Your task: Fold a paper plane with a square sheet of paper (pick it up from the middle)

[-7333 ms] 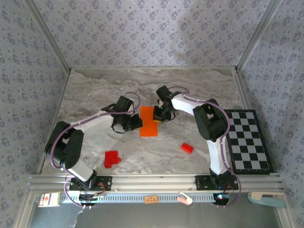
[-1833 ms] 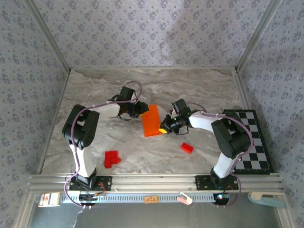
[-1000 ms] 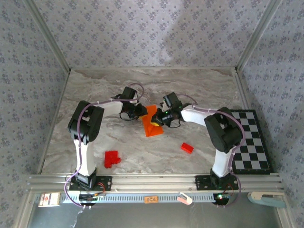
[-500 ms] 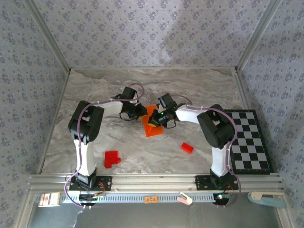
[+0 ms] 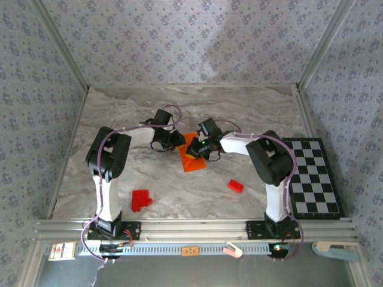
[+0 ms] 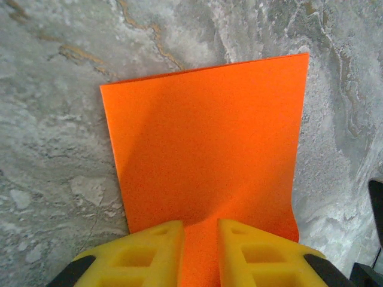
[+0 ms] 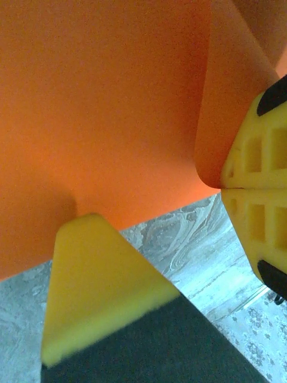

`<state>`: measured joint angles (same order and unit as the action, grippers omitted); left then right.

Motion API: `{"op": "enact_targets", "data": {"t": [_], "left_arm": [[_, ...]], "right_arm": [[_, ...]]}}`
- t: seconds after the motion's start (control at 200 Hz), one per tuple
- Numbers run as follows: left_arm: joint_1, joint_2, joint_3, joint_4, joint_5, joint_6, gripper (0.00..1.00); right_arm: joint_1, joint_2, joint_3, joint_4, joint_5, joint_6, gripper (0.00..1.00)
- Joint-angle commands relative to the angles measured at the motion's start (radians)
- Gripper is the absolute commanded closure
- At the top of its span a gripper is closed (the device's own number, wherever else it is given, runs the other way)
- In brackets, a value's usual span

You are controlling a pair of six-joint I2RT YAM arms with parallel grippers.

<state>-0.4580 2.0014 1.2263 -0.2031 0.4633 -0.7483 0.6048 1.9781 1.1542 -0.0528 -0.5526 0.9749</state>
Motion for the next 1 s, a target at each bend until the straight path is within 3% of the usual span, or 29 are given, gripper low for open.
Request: {"op": "enact_targets", "data": {"t": [0.0, 0.994], "left_arm": [[-0.003, 0.04, -0.001, -0.059, -0.006, 0.007, 0.77], [-0.005, 0.046, -0.005, -0.058, -0.008, -0.001, 0.77]], "right_arm": [[0.01, 0.022, 0.029, 0.003, 0.023, 0.013, 1.0], [0.01, 0.045, 0.013, 0.042, 0.048, 0.048, 1.0]]}}
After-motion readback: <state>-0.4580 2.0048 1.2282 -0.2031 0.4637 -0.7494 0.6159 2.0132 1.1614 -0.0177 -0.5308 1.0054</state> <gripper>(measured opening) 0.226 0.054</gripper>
